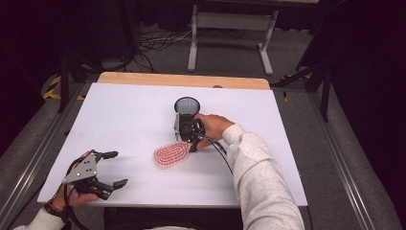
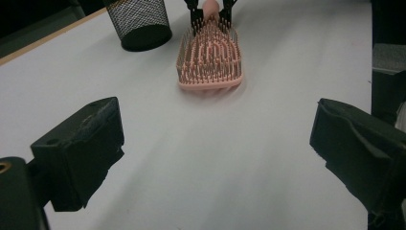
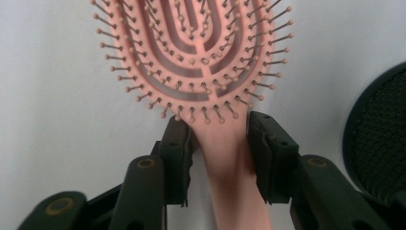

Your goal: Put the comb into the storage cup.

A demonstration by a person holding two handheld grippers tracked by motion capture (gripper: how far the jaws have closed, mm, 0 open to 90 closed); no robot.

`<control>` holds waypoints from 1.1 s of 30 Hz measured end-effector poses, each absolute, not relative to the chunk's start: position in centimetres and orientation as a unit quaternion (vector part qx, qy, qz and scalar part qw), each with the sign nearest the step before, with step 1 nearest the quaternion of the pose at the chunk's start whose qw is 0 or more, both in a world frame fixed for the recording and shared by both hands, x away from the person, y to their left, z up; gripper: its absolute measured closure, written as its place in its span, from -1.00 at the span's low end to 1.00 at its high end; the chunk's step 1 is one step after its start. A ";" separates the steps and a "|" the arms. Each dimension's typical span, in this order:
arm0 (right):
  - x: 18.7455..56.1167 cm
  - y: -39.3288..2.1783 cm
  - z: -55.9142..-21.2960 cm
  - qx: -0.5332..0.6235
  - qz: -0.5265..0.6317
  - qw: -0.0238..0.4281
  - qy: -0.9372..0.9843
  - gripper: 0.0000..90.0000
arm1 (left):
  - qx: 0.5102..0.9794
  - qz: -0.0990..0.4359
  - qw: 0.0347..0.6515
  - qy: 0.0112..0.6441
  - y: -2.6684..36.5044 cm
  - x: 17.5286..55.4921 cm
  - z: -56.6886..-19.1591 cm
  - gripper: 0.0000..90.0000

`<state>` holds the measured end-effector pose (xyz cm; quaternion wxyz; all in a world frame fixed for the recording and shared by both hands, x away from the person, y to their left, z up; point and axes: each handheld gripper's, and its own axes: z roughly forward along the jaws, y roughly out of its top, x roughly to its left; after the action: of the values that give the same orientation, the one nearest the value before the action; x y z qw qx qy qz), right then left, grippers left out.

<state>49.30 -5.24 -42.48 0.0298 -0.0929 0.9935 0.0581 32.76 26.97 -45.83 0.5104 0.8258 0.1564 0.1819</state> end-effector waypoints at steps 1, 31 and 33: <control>49.2 -5.3 -42.4 -0.096 0.057 0.027 0.993 0.47 | 0.826 0.180 0.511 0.158 26.9 32.8 -45.9 -0.88; 44.9 -11.4 -40.4 -0.032 0.393 0.127 0.910 0.58 | 0.822 0.192 0.506 0.181 27.2 33.3 -45.8 -0.87; 44.4 -11.4 -40.4 -0.022 0.416 0.134 0.899 0.57 | 0.819 0.193 0.509 0.183 27.2 33.2 -45.8 -0.87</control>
<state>44.43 -11.44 -40.36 0.1340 -0.0223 0.8993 0.4157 33.24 27.17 -45.76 0.5089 0.8185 0.1835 0.1932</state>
